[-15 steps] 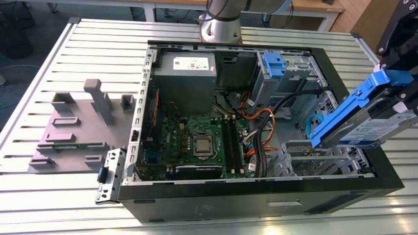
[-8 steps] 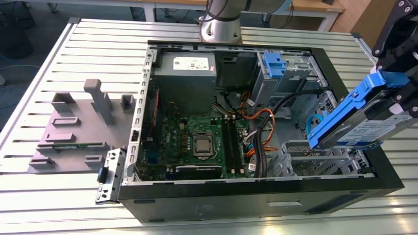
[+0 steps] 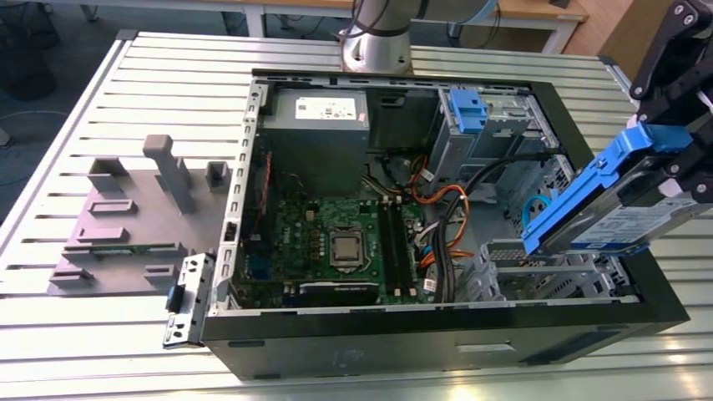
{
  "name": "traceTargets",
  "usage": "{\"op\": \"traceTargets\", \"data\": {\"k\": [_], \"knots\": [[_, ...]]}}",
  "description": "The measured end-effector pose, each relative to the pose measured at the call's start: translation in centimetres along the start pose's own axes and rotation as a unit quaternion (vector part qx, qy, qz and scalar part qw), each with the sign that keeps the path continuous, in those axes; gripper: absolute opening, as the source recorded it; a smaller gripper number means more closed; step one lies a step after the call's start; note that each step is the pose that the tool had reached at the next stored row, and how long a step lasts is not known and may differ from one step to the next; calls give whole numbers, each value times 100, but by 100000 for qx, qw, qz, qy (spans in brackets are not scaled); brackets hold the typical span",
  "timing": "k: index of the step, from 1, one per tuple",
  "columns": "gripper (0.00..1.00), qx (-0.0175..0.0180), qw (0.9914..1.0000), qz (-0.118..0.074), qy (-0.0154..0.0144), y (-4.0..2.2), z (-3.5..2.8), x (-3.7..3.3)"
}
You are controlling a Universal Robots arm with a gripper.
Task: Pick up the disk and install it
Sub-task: 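Pick up the disk, then insert the disk into the insertion slot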
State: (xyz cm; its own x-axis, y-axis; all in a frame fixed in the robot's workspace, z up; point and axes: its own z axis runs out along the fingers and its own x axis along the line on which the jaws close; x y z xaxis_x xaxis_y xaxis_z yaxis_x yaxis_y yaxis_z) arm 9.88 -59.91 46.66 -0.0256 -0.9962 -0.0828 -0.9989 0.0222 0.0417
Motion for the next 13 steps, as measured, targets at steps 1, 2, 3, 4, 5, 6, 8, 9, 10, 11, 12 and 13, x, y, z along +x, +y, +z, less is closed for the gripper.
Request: {"op": "traceTargets", "data": {"k": [1, 2, 3, 4, 5, 6, 8, 9, 10, 11, 12, 13], "knots": [[36, 1, 100000, 1, -5, 1, 3, 0], [36, 1, 100000, 2, -4, 2, 6, 1], [36, 1, 100000, 3, -3, 2, 8, 1], [36, 0, 100000, 0, -1, 3, 11, 1], [36, 0, 100000, 6, 1, 4, 12, 1], [36, 2, 100000, 3, 5, 5, 13, 1], [36, 2, 100000, -1, -1, 6, 15, 1], [36, 1, 100000, 0, -1, 6, 15, 1], [36, 2, 100000, 0, 2, 7, 15, 1], [36, 0, 100000, 8, -3, 10, 15, 1], [36, 2, 100000, 6, -4, 10, 16, 2], [36, 3, 100000, 0, -4, 10, 16, 2]]}}
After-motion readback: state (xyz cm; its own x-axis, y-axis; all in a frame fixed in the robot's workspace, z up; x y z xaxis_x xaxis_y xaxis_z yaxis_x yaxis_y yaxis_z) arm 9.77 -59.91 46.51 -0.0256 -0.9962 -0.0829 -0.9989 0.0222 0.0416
